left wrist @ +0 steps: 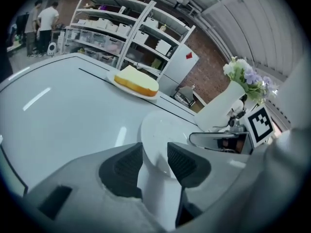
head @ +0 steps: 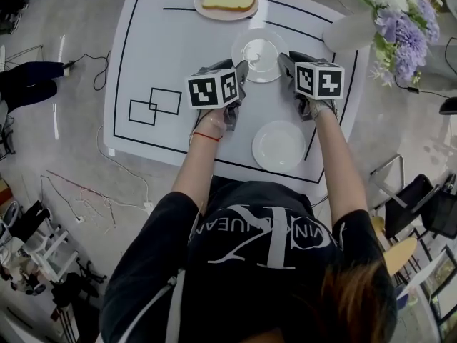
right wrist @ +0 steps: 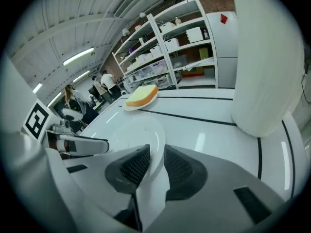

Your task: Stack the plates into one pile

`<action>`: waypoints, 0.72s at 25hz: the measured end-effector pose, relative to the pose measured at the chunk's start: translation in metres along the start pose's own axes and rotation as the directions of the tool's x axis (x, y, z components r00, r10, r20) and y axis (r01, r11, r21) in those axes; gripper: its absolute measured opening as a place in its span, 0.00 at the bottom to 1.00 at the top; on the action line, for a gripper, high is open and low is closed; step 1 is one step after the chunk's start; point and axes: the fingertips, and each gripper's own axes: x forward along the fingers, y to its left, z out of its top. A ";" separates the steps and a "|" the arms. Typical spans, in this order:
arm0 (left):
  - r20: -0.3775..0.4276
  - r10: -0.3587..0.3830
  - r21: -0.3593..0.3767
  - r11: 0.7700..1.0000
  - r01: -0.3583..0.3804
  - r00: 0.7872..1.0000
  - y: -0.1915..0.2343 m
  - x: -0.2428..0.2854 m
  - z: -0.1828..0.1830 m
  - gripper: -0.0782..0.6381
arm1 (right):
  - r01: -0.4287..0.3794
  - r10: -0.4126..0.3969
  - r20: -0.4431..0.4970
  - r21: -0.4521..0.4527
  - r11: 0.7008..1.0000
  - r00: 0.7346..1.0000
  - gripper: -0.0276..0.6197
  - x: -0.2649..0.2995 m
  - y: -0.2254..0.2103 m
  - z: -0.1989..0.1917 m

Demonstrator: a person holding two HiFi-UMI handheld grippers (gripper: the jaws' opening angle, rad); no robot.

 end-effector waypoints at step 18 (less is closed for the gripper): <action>0.005 -0.020 0.022 1.000 0.020 1.000 -0.041 -0.054 -0.043 0.21 | -0.145 0.142 0.092 0.029 0.989 0.986 0.14 -0.092 0.029 -0.047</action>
